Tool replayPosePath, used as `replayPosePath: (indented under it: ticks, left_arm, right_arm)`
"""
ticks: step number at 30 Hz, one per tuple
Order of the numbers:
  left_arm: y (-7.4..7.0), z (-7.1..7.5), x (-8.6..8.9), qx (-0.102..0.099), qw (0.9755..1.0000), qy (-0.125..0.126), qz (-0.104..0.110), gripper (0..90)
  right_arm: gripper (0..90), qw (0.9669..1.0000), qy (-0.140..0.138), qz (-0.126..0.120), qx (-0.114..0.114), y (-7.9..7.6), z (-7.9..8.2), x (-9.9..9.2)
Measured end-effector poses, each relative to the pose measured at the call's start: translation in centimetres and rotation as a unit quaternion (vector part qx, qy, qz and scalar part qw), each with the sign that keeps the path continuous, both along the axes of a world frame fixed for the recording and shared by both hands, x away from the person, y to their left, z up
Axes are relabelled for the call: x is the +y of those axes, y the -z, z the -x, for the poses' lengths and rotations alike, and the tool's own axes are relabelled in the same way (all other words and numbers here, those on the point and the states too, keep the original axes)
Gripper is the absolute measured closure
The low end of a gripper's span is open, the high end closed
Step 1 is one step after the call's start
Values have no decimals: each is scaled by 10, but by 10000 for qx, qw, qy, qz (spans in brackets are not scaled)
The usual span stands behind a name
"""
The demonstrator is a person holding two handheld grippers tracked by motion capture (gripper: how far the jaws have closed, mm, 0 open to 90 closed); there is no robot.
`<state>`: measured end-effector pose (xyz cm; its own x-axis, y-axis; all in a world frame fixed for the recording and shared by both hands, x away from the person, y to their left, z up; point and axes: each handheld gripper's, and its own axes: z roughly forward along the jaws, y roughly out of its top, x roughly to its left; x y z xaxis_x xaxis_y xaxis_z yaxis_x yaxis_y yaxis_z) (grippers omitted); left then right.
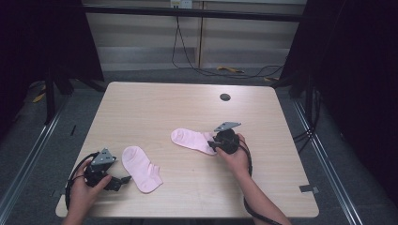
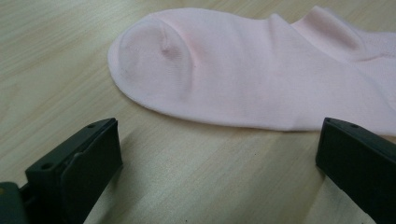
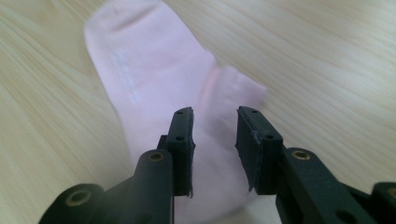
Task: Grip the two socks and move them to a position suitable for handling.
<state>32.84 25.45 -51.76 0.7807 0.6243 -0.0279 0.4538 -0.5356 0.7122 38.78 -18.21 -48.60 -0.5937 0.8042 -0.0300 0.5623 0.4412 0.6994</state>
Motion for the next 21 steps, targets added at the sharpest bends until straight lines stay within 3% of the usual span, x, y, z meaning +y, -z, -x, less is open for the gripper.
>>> replayPosePath:
  ticks: [3, 5, 7, 9, 14, 17, 19, 21]
  left_arm:
    - [0, 0, 0, -25, 10000, -6, 6, 0]
    - [0, -1, 0, -24, 10000, 12, -19, 0]
    - [0, -1, 0, -23, 10000, -6, -27, 0]
    - [0, -1, 0, -20, 10000, -3, -25, 0]
    - [0, -1, 0, -22, 10000, -4, -27, 0]
    - [0, -1, 0, -22, 10000, -4, -26, 0]
    - [0, -1, 0, -23, 10000, -4, -24, 0]
    - [0, -1, 0, -22, 10000, -4, -25, 0]
  right_arm:
    - [666, 9996, -183, -229, -25, -1, 0, 18]
    - [666, 9990, -308, -307, 82, 3, -1, 29]
    - [666, 9992, -342, -143, 148, 9, -3, 35]
    - [672, 9992, -216, -279, 208, 14, -6, 33]
    - [670, 9990, -36, -353, 260, 13, -11, 23]
    - [638, 9993, -67, -341, 126, 8, -7, 25]
    - [629, 9991, -263, -330, -6, 1, 2, 35]
    - [619, 9969, -736, -263, -72, -6, 15, 56]
